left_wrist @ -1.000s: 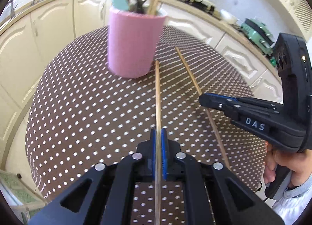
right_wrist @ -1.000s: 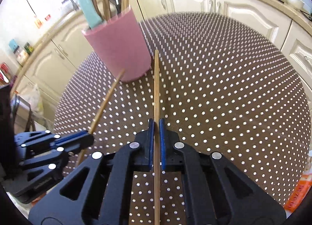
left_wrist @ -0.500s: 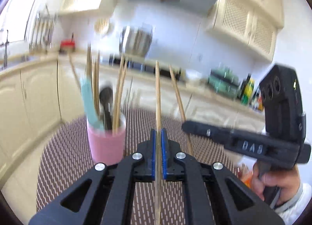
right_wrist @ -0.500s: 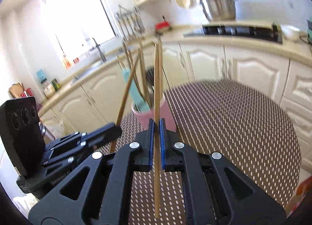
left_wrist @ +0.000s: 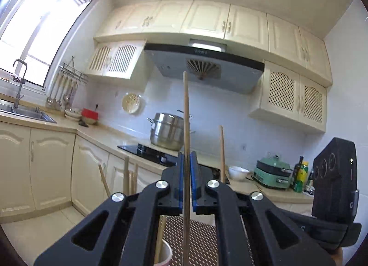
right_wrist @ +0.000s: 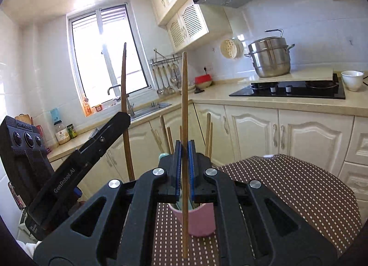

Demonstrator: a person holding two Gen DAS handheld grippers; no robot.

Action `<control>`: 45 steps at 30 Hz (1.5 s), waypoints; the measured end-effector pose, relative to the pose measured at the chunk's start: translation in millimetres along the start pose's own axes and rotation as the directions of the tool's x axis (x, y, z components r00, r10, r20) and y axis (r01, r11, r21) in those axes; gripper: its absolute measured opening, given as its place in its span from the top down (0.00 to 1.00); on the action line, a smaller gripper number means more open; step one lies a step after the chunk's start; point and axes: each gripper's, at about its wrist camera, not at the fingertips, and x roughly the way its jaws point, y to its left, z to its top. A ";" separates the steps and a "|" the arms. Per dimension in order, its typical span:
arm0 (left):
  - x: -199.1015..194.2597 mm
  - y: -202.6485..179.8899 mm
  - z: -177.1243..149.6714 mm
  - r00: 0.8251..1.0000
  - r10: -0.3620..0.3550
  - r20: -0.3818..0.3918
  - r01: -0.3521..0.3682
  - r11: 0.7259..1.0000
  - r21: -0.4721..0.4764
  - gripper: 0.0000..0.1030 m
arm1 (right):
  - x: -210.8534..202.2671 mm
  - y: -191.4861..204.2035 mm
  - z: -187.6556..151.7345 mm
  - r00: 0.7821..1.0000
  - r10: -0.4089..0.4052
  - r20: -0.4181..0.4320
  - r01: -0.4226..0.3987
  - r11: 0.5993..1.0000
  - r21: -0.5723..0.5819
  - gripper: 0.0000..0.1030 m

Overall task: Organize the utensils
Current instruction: 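Lift both chopsticks up above the pink cup, then lower both chopsticks into the pink cup and open both grippers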

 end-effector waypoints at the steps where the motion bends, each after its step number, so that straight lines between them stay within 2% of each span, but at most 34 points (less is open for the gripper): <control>1: 2.4 2.7 2.2 1.000 0.002 0.012 -0.002 1.000 0.000 0.95 | 6.3 -0.5 1.4 1.000 0.001 0.007 -0.001 1.000 0.000 0.94; 8: 24.8 23.7 -7.5 0.994 0.076 0.080 -0.077 0.997 0.012 0.95 | 34.8 -8.9 2.4 0.996 0.001 0.086 -0.002 1.000 0.007 0.94; 13: 44.2 30.2 -23.9 0.991 0.116 0.064 -0.117 0.993 0.017 0.95 | 44.2 -13.9 1.3 0.993 0.002 0.118 -0.004 1.000 0.021 0.94; 21: 50.6 33.7 -48.0 0.986 0.160 0.038 -0.161 0.986 0.048 0.95 | 58.3 -19.9 -2.1 0.983 -0.031 0.182 0.027 0.999 0.026 0.94; 28: 44.1 38.8 -62.1 0.984 0.176 -0.014 -0.175 0.982 0.066 0.95 | 72.6 -20.5 -18.2 0.991 -0.036 0.130 0.034 0.999 0.018 0.94; 37: 21.4 30.8 -71.8 0.984 0.151 -0.098 -0.138 0.981 0.135 0.95 | 57.2 -19.1 -30.3 0.995 -0.047 0.088 0.048 0.999 -0.004 0.94; 45: 8.5 31.2 -84.4 0.968 0.166 -0.188 -0.138 0.978 0.153 0.93 | 50.3 -8.5 -40.7 0.997 -0.054 0.048 0.056 0.998 -0.034 0.94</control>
